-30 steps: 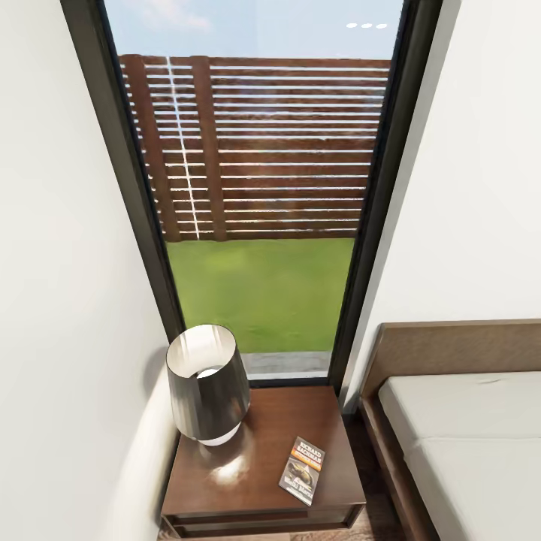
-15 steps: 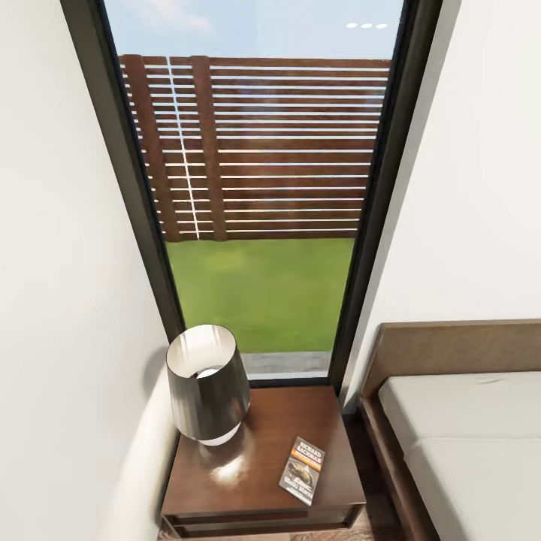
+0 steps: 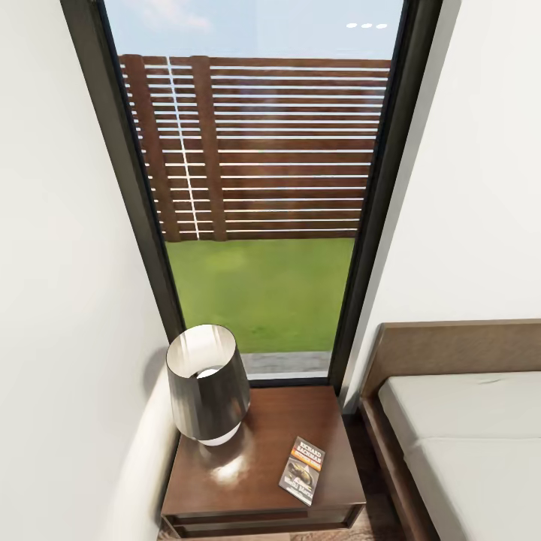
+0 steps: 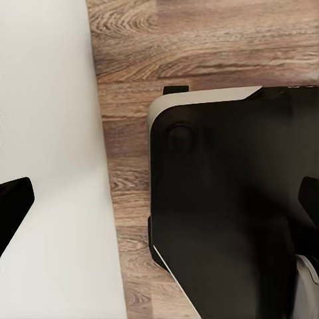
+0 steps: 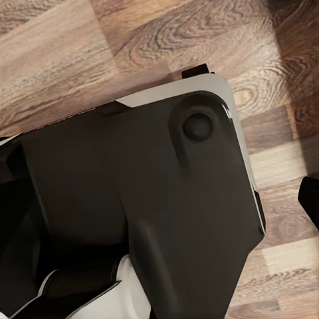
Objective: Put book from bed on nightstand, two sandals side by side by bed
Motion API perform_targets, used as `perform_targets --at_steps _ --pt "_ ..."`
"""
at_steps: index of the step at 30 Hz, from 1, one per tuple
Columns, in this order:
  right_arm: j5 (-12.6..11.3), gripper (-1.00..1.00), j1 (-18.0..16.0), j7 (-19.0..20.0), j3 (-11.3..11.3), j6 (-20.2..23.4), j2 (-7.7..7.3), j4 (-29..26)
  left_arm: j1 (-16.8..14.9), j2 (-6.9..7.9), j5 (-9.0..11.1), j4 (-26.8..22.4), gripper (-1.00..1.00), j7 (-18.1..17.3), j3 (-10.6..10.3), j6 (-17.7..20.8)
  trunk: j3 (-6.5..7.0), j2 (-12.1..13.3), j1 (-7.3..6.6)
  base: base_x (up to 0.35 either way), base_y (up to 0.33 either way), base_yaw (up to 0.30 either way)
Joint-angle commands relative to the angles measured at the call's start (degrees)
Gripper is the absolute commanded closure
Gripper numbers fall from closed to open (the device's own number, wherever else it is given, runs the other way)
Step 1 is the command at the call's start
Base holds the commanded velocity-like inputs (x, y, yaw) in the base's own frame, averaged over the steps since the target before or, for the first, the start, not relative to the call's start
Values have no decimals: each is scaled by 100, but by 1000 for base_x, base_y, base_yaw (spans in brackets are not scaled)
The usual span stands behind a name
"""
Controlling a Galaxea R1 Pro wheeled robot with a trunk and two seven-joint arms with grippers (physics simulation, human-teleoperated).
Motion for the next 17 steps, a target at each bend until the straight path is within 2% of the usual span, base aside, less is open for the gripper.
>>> perform_targets --at_steps 1,17 --pt "48 -100 -5 28 -49 -12 1 -7 -4 -1 46 3 -100 23 -50 -19 -12 -11 3 0 0 0" --pt "48 -100 -2 30 -48 -12 1 -5 -4 0 51 3 -100 23 -49 -19 -12 -11 3 0 0 0"
